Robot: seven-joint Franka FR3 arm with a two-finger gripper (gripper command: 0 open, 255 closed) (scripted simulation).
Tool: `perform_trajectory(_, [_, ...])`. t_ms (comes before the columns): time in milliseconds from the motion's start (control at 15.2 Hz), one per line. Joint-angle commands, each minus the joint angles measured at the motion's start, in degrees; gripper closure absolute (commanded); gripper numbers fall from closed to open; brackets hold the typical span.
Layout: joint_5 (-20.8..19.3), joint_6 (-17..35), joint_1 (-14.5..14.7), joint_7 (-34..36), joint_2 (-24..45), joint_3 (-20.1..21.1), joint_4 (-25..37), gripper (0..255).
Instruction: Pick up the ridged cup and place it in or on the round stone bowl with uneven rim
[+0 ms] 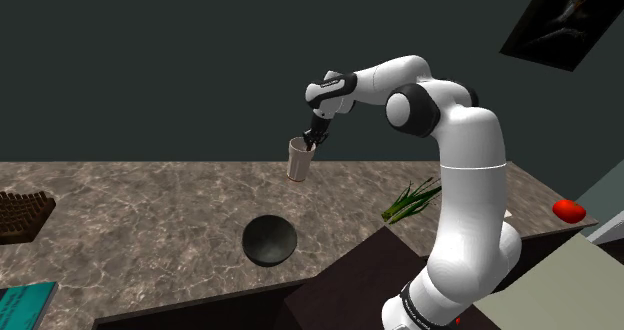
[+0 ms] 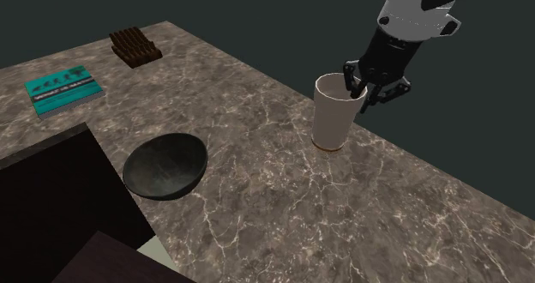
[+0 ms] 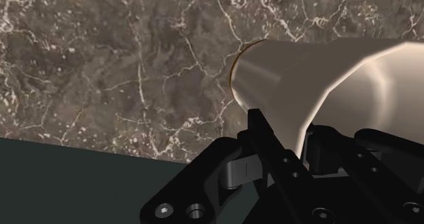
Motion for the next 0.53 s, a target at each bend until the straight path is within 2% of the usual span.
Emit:
perform_trajectory(0, [-0.2,-1.1,0.1,0.2,-0.8,-0.1,0.4,255])
perform_trajectory(462, [-1.0,-5.2,0.2,1.0,-3.2,-0.5,2.1,255])
